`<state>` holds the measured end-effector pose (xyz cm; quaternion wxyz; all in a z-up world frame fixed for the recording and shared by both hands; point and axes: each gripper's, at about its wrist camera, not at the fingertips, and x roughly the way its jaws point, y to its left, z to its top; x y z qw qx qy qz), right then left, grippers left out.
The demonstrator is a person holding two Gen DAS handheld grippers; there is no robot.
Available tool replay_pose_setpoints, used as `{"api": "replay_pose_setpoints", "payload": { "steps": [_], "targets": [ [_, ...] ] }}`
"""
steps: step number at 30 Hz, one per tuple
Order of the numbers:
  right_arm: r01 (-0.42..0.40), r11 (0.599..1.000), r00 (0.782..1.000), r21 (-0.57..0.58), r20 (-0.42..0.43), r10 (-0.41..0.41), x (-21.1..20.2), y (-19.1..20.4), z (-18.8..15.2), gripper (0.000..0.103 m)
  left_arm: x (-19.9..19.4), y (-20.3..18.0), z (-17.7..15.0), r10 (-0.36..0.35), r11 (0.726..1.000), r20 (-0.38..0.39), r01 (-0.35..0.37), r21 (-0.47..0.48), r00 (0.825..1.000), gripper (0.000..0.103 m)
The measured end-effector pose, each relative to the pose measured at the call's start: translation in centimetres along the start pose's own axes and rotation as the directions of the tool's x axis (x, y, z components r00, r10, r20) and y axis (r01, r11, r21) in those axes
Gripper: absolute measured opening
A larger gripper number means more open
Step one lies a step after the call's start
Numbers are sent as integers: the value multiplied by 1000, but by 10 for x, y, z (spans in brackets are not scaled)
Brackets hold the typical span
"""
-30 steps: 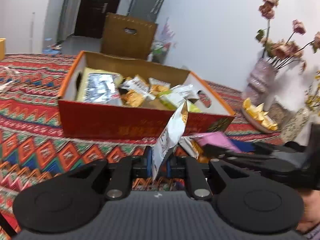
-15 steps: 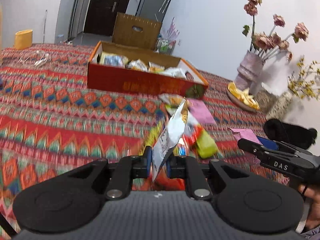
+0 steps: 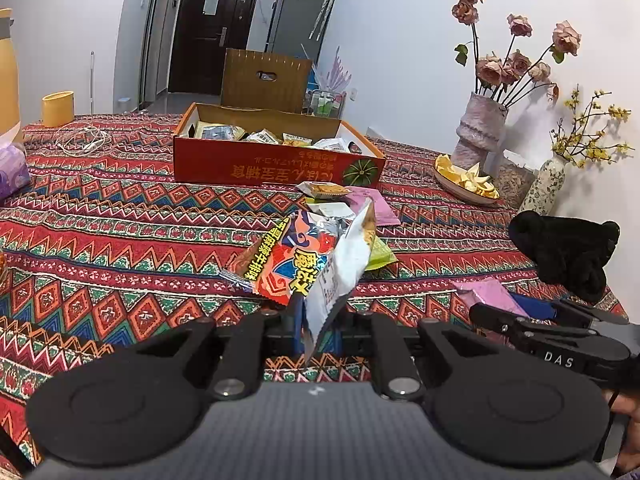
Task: Organize snacks
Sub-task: 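Lift the held packets and carry both grippers over the box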
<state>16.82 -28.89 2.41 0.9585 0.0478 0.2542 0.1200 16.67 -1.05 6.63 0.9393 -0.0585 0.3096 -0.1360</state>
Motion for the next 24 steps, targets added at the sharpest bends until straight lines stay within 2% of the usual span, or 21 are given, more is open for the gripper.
{"api": "replay_pose_setpoints", "payload": {
  "steps": [9,13,18,24],
  "targets": [
    [12,1000,1000,16,-15,-11,7,-4,-1,61,13,6,5,-3,1000,-15,3,-2,1000,14],
    [6,1000,1000,16,-17,-5,18,-10,11,61,28,10,20,-4,1000,-12,4,13,1000,14],
    [10,999,1000,-44,21,-9,41,-17,46,61,52,12,60,0,997,47,-3,78,999,14],
    [-34,986,994,-162,96,50,82,-17,117,61,96,21,131,-15,991,124,-2,134,992,14]
  ]
}}
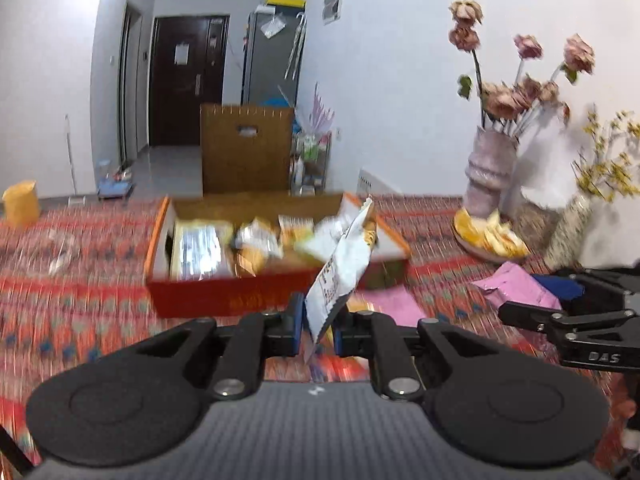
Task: Organize snacks
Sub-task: 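Lift the held packets and carry both grippers over the box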
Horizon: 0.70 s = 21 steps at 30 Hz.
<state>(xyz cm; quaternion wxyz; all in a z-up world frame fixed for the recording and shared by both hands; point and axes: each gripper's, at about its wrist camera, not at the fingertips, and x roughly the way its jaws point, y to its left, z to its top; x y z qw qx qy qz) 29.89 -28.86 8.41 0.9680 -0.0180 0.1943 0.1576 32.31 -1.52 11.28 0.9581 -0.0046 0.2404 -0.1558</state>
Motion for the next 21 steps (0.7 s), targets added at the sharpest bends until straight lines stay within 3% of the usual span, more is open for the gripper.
{"api": "replay_pose_setpoints", "payload": {
  "steps": [6,9,16,21],
  "targets": [
    [-53,998,997,-39,49,55,70,-11,62,61,71,20,55,-10,1000,29,10,-3,1000,14],
    [-57,998,998,-11,33,57,117,-15,77,61,109,27,64,8,1000,16,-8,8,1000,14],
    [-41,999,996,-5,-81,40,221,-11,65,61,181,57,43,21,998,-87,-26,-50,996,15],
    [-93,995,981,37,-165,98,264,-6,45,61,212,66,30,15,999,-166,-23,-44,986,15]
  ]
}}
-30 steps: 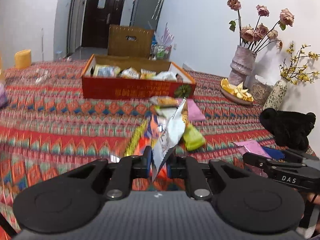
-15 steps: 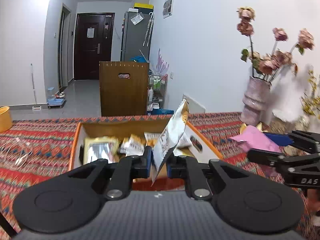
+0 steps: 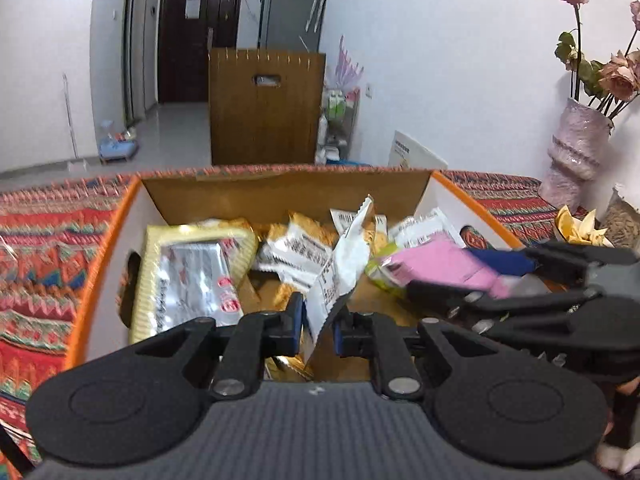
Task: Organize snacks
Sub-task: 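Open both grippers to release the packets into the box, then move both grippers back to the remaining snack pile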
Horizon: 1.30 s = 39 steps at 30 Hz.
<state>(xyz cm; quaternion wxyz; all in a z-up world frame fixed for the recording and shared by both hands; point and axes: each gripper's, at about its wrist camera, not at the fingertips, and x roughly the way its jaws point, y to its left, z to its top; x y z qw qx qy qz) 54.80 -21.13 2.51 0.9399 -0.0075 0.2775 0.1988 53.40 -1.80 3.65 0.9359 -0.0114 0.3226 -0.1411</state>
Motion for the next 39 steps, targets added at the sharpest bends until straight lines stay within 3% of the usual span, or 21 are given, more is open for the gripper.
{"api": "replay_pose_setpoints", "payload": {
  "steps": [3,7,13,17,21,24,26,32,39],
  "targets": [
    [-47,997,998,55,-49,49,12,-2,-10,62,-1,3,-3,1,1000,0,-1,-17,1000,23],
    [-17,1000,999,19,-37,18,4,5,-12,77,-12,7,2,-37,998,36,38,-46,999,41],
    [24,1000,1000,0,2,-24,-16,-7,2,77,-39,16,16,-45,995,114,55,-82,992,44],
    [87,996,995,-10,55,-86,-37,-14,13,78,-54,16,25,21,997,141,-9,-82,990,45],
    [97,995,987,-1,129,-96,-73,-11,25,83,-76,7,27,38,996,144,-25,-90,989,45],
    [125,991,973,-41,201,-114,-112,3,27,90,-107,-7,19,27,997,178,-15,-71,984,52],
    [140,988,965,-60,232,-123,-138,11,24,91,-132,-18,10,5,999,201,2,-36,980,65],
    [133,990,960,-52,255,-116,-210,30,-14,97,-211,-46,-37,-32,999,247,24,34,969,81],
    [175,984,963,-35,214,-163,-275,60,-88,103,-264,-60,-119,93,995,187,-86,-43,978,88]
  ]
}}
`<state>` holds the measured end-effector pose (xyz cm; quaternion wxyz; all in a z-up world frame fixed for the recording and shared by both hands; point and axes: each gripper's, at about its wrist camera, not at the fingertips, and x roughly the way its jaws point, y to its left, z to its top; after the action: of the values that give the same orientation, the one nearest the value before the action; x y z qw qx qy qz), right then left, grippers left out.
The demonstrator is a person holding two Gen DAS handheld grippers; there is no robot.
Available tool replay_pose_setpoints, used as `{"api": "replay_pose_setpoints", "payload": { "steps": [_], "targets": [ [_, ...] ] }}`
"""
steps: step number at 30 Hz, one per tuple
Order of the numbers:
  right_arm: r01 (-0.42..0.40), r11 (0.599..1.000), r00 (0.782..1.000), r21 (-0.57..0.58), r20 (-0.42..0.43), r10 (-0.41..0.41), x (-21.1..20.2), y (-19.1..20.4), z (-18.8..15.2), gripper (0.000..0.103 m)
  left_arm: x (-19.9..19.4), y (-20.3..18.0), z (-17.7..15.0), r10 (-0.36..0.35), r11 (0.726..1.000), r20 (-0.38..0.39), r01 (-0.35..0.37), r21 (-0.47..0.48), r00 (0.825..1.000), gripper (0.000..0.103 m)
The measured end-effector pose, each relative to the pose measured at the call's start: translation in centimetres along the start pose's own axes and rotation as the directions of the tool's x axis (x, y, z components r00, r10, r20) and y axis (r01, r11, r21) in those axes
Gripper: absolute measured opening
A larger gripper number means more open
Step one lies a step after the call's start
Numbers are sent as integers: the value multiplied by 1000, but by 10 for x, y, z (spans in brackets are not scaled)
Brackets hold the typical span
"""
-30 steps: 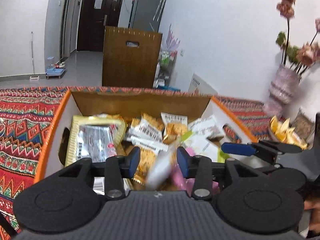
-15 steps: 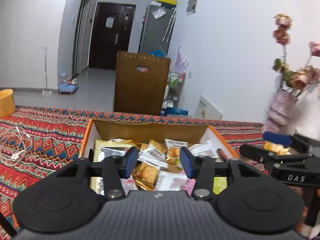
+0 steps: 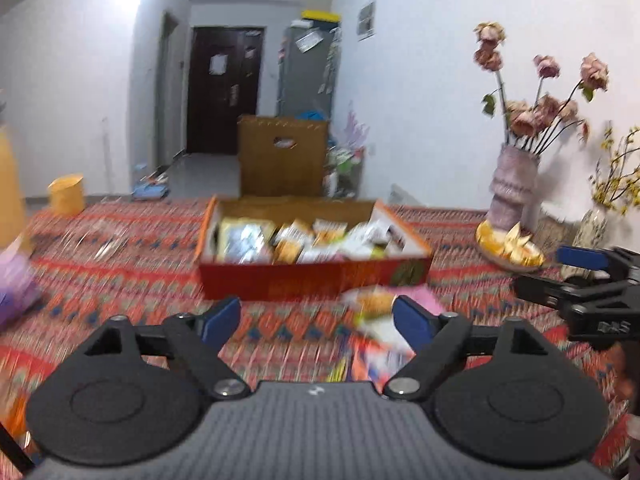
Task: Organize snacks
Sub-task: 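Move both grippers back to the remaining snack pile, then grasp a pumpkin-seed packet with the left gripper while the right grasps a pale green packet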
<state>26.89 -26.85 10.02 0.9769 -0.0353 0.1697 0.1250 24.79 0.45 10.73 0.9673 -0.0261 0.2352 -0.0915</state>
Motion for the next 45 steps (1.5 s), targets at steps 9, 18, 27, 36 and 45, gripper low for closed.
{"api": "replay_pose_setpoints", "payload": {
  "steps": [9,18,27,36,45],
  "targets": [
    [57,998,991,30,-122,-53,-76,13,-96,103,-46,4,-110,95,993,-177,-106,-53,980,96],
    [110,989,982,94,-166,-93,-89,16,-125,103,-65,1,-122,111,993,-176,-117,-22,978,97],
    [64,989,985,133,-168,-42,-74,4,-124,103,-47,-8,-110,94,995,-188,-98,-10,978,97],
    [-16,991,991,136,-130,34,-4,-10,-77,88,-10,4,-82,113,993,-159,-116,-7,981,98],
    [-92,992,969,81,-222,108,128,13,-34,69,35,19,-50,94,996,-122,-93,7,988,97]
  ]
}}
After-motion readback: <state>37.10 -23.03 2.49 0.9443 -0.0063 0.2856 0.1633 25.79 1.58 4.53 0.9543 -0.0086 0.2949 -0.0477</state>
